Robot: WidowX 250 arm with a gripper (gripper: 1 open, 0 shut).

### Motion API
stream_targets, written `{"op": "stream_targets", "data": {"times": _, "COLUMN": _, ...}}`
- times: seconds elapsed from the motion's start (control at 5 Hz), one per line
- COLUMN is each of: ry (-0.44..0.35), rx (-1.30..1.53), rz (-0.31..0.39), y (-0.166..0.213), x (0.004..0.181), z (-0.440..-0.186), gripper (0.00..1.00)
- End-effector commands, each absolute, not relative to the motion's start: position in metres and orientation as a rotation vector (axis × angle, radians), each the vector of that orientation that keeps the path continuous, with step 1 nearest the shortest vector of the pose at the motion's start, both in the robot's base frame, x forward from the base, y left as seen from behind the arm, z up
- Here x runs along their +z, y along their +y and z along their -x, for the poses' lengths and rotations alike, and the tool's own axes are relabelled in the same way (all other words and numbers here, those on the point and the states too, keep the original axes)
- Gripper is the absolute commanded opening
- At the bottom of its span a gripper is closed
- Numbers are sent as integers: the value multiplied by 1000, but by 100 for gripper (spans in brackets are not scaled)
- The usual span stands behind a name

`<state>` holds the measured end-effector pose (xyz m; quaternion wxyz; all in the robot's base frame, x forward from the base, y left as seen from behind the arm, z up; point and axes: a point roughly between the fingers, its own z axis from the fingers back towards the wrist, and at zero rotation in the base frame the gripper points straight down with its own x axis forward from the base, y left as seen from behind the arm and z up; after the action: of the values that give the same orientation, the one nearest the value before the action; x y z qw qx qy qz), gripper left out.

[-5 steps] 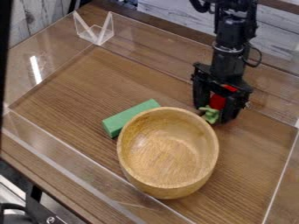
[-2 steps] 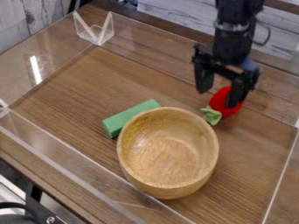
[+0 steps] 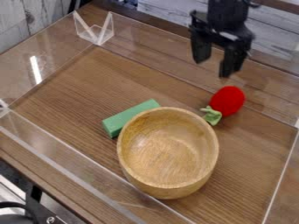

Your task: Move the red object to the right side of the table

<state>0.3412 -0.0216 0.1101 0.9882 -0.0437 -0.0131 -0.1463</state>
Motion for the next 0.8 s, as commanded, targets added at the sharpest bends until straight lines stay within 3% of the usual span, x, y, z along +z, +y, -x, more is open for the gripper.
{"op": "stream_targets", "data": {"times": 0.0, "ry": -138, "rx": -330, "rz": 58, "y": -16, "x": 137, "z": -349, "gripper": 100}}
{"op": "stream_targets", "data": {"times": 0.6, "ry": -149, "rx": -311, "rz": 34, "y": -35, "x": 107, "z": -362, "gripper": 100}}
